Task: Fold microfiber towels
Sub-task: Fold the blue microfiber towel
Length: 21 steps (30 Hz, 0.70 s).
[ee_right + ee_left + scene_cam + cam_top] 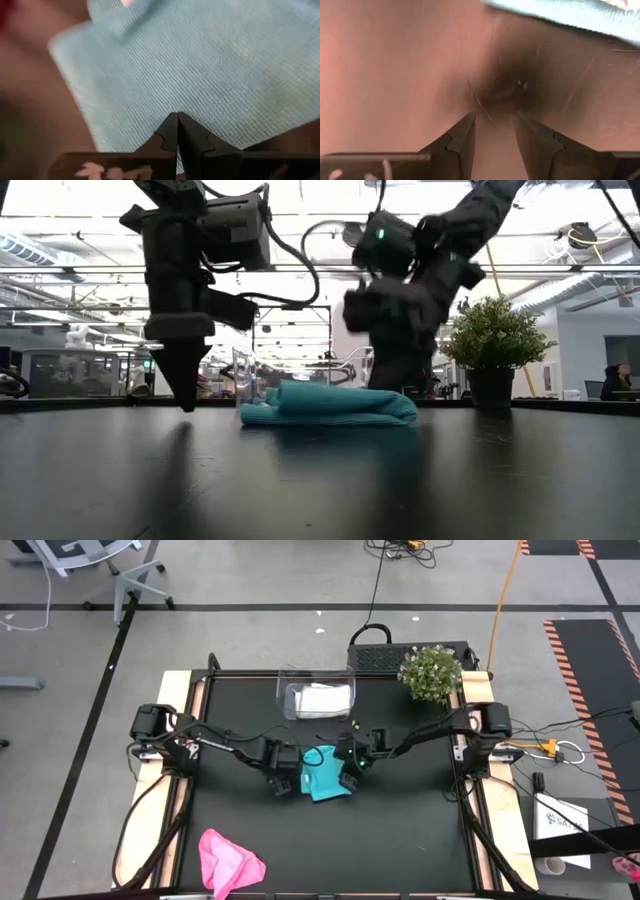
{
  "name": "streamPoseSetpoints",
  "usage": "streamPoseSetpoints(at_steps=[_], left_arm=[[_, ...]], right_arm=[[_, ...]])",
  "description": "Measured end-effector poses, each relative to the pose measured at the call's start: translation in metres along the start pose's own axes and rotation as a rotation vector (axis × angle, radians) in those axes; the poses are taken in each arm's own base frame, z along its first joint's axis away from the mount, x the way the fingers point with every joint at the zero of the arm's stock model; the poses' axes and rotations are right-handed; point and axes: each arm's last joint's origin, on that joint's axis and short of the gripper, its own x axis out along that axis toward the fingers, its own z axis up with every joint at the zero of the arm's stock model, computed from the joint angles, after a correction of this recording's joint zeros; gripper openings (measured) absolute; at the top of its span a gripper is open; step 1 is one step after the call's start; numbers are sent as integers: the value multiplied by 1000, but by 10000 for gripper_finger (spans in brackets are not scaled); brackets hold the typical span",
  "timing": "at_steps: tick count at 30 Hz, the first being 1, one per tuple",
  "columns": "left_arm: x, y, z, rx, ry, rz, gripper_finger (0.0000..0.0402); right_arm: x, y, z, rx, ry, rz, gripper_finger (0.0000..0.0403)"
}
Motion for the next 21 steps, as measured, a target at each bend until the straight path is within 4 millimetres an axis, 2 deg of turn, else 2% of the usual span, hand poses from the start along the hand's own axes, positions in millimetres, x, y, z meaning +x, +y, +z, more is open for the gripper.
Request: streamPoseSetpoints(at_steps=[4, 7, 10, 16, 21], left_arm=[[-1, -4, 6, 323, -104, 83, 136], [-3, -10, 14, 576, -200, 107, 136], [-6, -16, 24, 744, -317, 96, 136], [-13, -22, 41, 845, -514, 129, 136], [-8, -16, 40, 906, -460, 40, 136]], right_arm=[[-23, 8, 9, -72, -77, 28, 0], [-31, 12, 11, -124, -104, 38, 0], [-34, 14, 13, -131, -121, 45, 0], [-32, 13, 10, -68, -94, 38, 0], [-31, 12, 10, -51, -87, 37, 0]])
